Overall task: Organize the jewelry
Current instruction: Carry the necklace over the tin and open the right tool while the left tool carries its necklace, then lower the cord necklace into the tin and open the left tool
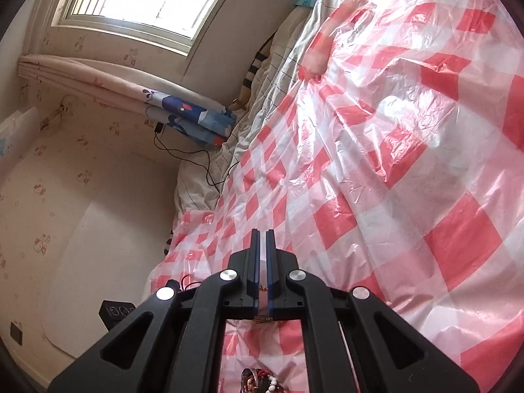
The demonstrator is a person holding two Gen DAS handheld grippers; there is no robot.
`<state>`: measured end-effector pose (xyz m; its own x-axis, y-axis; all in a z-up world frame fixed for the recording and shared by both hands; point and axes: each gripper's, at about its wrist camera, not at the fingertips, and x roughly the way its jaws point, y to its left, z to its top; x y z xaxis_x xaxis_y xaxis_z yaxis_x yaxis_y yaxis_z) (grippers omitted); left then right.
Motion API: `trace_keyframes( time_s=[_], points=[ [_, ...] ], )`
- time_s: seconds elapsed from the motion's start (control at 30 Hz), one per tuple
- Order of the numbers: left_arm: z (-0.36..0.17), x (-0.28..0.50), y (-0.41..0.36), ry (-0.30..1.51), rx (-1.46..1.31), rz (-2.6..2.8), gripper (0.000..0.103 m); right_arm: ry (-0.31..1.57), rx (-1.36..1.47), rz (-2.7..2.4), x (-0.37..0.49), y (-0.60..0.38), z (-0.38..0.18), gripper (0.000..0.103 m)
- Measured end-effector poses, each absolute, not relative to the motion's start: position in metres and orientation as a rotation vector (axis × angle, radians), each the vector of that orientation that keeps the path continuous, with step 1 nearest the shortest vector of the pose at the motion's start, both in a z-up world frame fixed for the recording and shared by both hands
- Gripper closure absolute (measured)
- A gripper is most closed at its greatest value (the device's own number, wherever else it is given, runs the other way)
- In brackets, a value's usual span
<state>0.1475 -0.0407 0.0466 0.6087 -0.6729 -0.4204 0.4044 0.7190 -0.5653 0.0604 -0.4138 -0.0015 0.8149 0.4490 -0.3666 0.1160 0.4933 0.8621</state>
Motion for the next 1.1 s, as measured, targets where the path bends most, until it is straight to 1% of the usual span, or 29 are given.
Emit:
trace_keyframes(
  time_s=[0.07,0.13,0.17,0.2,0.23,0.27,0.43,0.47,0.5,0.57,0.63,0.7,0.87,0.97,1.1],
  points=[
    [0.046,0.148,-0.046,0.666,-0.426,-0.653,0.101,0.656,1.002,0.273,0.068,-0.401,0.001,0.099],
    [0.048,0.146,-0.054,0.667,-0.397,-0.661,0.101,0.732,0.882,0.295,0.081,-0.374,0.003,0.099],
    [0.049,0.144,-0.058,0.665,-0.383,-0.665,0.101,0.776,0.810,0.304,0.088,-0.358,0.002,0.095],
    [0.051,0.142,-0.060,0.662,-0.379,-0.674,0.101,0.825,0.743,0.318,0.095,-0.342,0.000,0.086],
    [0.054,0.140,-0.061,0.658,-0.376,-0.681,0.101,0.867,0.677,0.323,0.100,-0.327,-0.004,0.053],
    [0.058,0.138,-0.062,0.649,-0.372,-0.689,0.101,0.879,0.605,0.310,0.103,-0.313,-0.005,0.037],
    [0.072,0.129,-0.068,0.620,-0.355,-0.726,0.101,0.930,0.276,0.273,0.118,-0.262,-0.020,0.037],
    [0.073,0.129,-0.068,0.621,-0.354,-0.729,0.101,0.948,0.236,0.271,0.121,-0.255,-0.026,0.042],
    [0.073,0.129,-0.068,0.623,-0.355,-0.730,0.101,0.964,0.212,0.265,0.125,-0.251,-0.032,0.050],
    [0.073,0.129,-0.067,0.628,-0.360,-0.728,0.101,0.990,0.210,0.259,0.131,-0.251,-0.044,0.096],
    [0.072,0.130,-0.066,0.632,-0.365,-0.724,0.101,0.984,0.224,0.234,0.132,-0.256,-0.047,0.099],
    [0.074,0.128,-0.063,0.627,-0.374,-0.722,0.101,0.978,0.239,0.183,0.129,-0.266,-0.047,0.099],
    [0.092,0.120,-0.041,0.545,-0.438,-0.718,0.101,1.012,0.424,0.101,0.132,-0.308,-0.055,0.099],
    [0.090,0.125,-0.038,0.562,-0.451,-0.719,0.101,0.951,0.447,0.118,0.128,-0.311,-0.040,0.099],
    [0.084,0.127,-0.051,0.590,-0.427,-0.734,0.101,0.815,0.467,0.175,0.117,-0.309,-0.007,0.099]
  ],
)
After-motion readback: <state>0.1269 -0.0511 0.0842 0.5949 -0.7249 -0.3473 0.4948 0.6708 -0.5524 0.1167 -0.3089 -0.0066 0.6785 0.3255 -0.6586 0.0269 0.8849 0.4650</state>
